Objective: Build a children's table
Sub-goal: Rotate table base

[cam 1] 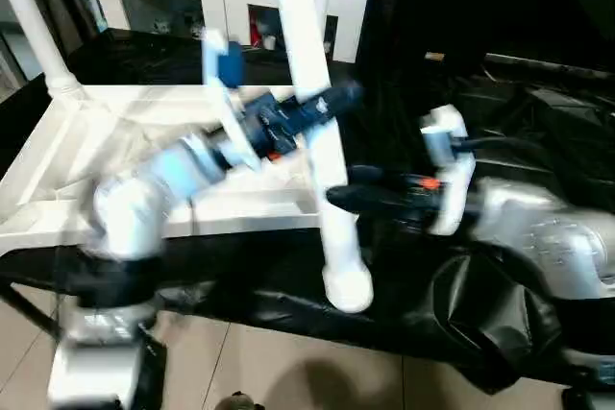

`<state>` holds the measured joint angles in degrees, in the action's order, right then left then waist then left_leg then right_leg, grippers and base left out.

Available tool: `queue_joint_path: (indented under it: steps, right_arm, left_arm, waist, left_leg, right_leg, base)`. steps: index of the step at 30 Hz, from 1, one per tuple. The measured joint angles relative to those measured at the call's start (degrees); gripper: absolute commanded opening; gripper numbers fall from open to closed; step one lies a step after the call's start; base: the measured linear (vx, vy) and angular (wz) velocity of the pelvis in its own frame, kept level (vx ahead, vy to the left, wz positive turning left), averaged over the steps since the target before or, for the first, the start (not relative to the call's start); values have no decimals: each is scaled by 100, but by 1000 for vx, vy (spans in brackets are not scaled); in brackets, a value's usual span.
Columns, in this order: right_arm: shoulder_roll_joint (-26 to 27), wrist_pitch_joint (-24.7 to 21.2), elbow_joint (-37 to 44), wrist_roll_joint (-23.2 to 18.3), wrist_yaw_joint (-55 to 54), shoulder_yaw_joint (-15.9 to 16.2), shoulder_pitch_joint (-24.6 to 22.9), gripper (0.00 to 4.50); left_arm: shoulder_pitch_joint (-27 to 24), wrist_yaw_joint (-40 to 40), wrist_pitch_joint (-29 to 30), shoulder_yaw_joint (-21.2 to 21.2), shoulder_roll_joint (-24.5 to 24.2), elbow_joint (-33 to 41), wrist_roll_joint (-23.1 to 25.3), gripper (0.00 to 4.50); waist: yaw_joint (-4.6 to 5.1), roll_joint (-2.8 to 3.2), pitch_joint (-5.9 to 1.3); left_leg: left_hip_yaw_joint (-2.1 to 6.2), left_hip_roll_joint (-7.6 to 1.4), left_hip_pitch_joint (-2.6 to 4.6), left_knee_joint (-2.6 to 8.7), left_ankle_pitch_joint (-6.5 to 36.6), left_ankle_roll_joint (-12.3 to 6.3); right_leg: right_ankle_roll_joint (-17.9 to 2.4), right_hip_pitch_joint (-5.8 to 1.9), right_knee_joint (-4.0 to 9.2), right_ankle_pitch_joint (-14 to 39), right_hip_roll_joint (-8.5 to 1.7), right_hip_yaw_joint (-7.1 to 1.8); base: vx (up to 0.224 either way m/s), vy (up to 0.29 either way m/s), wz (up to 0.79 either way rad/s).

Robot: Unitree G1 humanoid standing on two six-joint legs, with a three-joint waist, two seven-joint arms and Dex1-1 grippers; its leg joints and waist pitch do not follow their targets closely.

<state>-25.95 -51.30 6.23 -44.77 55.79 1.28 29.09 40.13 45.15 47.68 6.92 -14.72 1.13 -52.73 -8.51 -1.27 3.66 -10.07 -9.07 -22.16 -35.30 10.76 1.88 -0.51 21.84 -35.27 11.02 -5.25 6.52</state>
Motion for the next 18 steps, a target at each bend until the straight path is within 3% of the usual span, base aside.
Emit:
queue_joint_path:
  steps: [3, 8, 18]
  right_arm:
    - [-330, -156, 54, -51, 322, 171, -4, 290]
    - [-366, -35, 66, 108, 448, 558, -111, 290]
    - [-265, 103, 35, 231, 465, 787, -160, 209]
  left_arm:
    - [145, 353, 144, -8, -87, -102, -176, 172]
    - [261, 472, 206, 3, -63, -110, -282, 172]
    - [264, 473, 206, 39, -37, -231, -344, 172]
  waist:
    - [1, 0, 0]
    - [13, 1, 0]
    - [2, 0, 0]
  left_leg:
    - [-2, 0, 1, 0, 0, 0]
    - [-2, 0, 6, 0, 0, 0]
    - [-2, 0, 8, 0, 0, 0]
  right_leg:
    - [-1, 1, -2, 0, 1, -2]
    - [-3, 1, -8, -1, 1, -3]
    - [-7, 0, -12, -4, 1, -4]
  base:
    - [0, 0, 0]
    - [0, 0, 0]
    - [0, 0, 0]
